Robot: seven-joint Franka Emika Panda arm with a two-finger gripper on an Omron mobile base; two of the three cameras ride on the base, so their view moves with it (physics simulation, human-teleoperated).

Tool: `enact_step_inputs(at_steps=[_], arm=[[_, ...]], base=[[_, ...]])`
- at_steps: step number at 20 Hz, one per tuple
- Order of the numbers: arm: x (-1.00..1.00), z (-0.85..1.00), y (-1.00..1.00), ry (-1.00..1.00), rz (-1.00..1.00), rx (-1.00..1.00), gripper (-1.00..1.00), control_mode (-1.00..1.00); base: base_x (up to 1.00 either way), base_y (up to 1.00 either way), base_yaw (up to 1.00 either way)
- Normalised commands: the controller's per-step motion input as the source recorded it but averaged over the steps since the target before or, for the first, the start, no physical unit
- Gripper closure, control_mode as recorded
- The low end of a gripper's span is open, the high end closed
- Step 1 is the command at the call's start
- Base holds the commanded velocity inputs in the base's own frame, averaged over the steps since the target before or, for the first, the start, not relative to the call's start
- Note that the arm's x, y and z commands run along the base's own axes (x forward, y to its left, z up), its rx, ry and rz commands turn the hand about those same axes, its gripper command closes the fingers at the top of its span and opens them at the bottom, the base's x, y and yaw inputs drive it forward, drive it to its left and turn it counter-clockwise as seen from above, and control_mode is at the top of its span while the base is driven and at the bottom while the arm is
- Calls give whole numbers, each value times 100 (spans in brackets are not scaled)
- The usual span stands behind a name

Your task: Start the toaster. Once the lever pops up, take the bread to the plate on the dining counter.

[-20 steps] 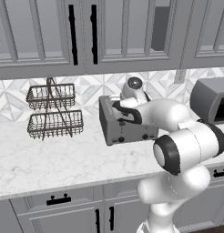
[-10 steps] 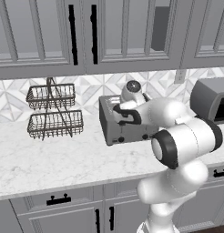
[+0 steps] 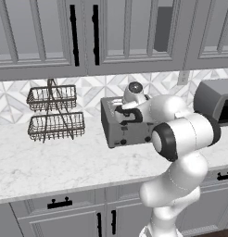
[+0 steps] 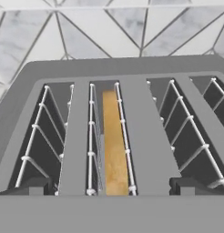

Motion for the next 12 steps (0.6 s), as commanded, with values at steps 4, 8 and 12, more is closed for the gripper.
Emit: enact_step_inputs(at_steps=[4,8,12], arm=[[16,-3,0,0,0,0,-100,-100],[17,-4,0,0,0,0,-100,-100],[2,-6,0,0,0,0,-100,-100]], base=[[0,0,0],[0,0,0],[0,0,0]])
